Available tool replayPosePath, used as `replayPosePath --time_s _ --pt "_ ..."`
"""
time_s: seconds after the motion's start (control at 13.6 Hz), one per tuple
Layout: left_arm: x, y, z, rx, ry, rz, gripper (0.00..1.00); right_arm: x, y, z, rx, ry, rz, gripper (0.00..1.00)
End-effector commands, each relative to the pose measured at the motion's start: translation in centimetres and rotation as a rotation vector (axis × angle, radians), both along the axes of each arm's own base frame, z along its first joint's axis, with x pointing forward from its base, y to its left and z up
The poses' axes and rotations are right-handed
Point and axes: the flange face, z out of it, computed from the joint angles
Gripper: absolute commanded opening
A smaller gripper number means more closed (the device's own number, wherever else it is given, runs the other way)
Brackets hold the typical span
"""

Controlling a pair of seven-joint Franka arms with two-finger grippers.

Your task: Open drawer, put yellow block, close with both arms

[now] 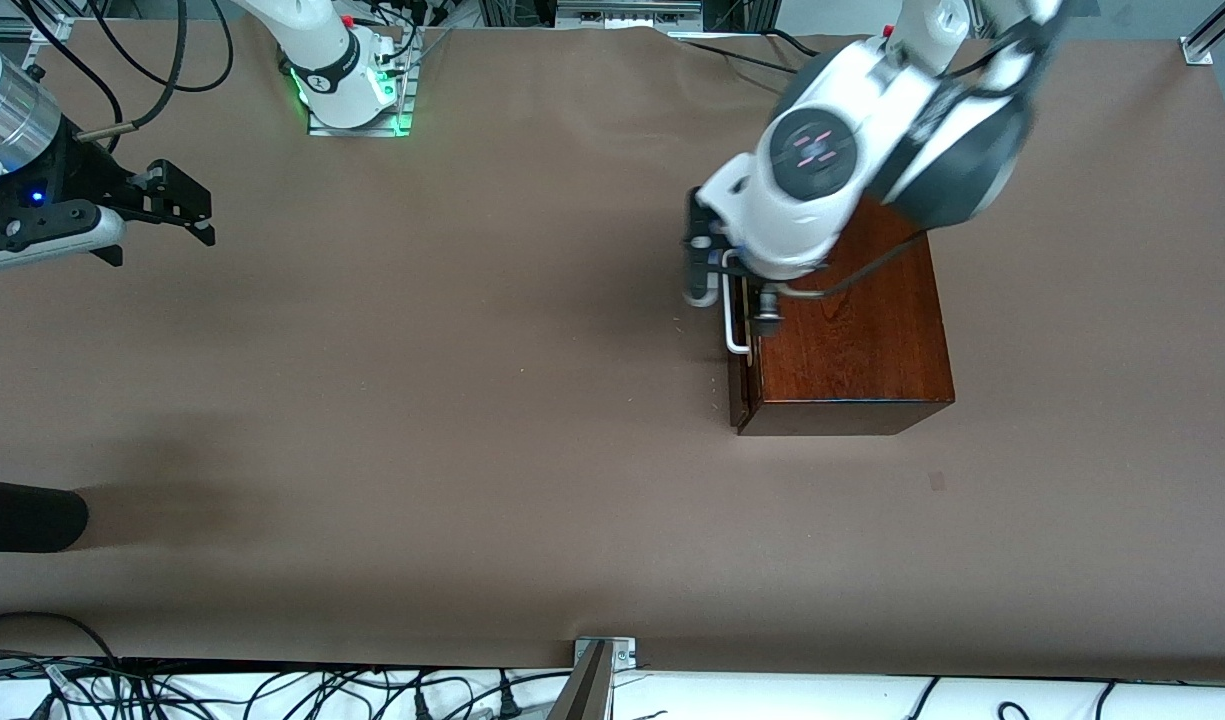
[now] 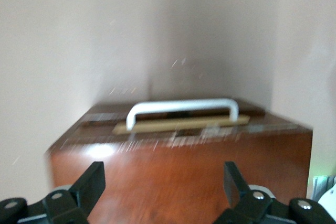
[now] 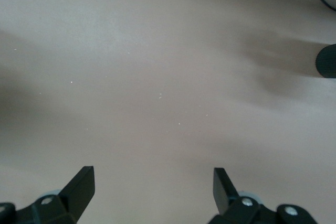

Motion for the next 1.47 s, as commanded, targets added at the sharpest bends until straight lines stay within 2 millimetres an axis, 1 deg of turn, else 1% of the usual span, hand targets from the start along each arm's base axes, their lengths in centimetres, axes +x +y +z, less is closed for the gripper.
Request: replayPosePath --time_s 0.0,0.07,0.15,0.22,0.29,0.37,0.44,0.52,0.66,0.74,0.88,0.96,1.03,1.1,1.18,1.25,1.32,1.4 --pt "2.8 4.7 5.2 0.061 -0.063 0.058 1.0 0.1 -0.2 0.4 -0.004 0.002 -0.014 1.0" --pt "3.8 7.3 6.0 0.067 -0.058 0.108 1.0 0.0 -0.2 0.5 -0.004 0.0 -0.014 1.0" --pt "4.7 9.6 6.2 0.074 -0.057 0.156 1.0 0.0 -0.2 0.5 -0.004 0.0 -0.013 1.0" --pt "5.1 11.5 6.0 0.082 -0.054 0.192 1.0 0.0 -0.2 0.5 -0.004 0.0 -0.013 1.0" --pt "4.5 11.7 6.6 0.07 -0.058 0.222 1.0 0.0 -0.2 0.5 -0.004 0.0 -0.014 1.0" --pt "3.7 12.3 7.1 0.08 -0.082 0.309 1.0 0.0 -0.3 0.5 -0.004 0.002 -0.016 1.0" --pt "2.8 13.0 7.4 0.084 -0.125 0.432 1.0 0.0 -0.3 0.5 -0.004 0.002 -0.014 1.0" --pt "2.4 13.8 6.8 0.091 -0.16 0.579 1.0 0.0 -0.3 0.5 -0.004 0.002 -0.014 1.0" --pt "1.4 16.8 7.7 0.059 -0.223 0.859 1.0 0.0 -0.4 0.5 -0.004 0.003 -0.016 1.0" --pt "0.9 17.7 8.0 0.028 -0.219 0.965 1.0 0.0 -0.4 0.5 -0.004 0.003 -0.016 1.0" --pt "1.3 22.3 8.5 -0.016 -0.181 1.225 1.0 0.0 -0.4 0.4 -0.005 0.005 -0.016 1.0" --pt "0.9 23.9 8.7 -0.016 -0.175 1.308 1.0 0.0 -0.4 0.4 -0.005 0.005 -0.016 1.0" --pt "0.4 24.7 8.7 -0.007 -0.174 1.359 1.0 0.0 -0.4 0.4 -0.005 0.006 -0.016 1.0" --pt "-0.6 25.5 9.4 -0.009 -0.183 1.38 1.0 0.0 -0.4 0.4 -0.005 0.006 -0.016 1.0" --pt "-1.3 25.6 10.1 -0.011 -0.189 1.388 1.0 0.0 -0.4 0.4 -0.005 0.006 -0.016 1.0" --pt "-1.4 25.9 10.2 0.004 -0.189 1.414 1.0 0.0 -0.4 0.4 -0.005 0.006 -0.016 1.0" --pt "-1.5 27.0 10.1 0.017 -0.174 1.451 1.0 0.0 -0.4 0.4 -0.005 0.006 -0.017 1.0" --pt "-1.6 27.4 10.0 0.017 -0.166 1.461 1.0 0.0 -0.4 0.4 -0.005 0.006 -0.017 1.0"
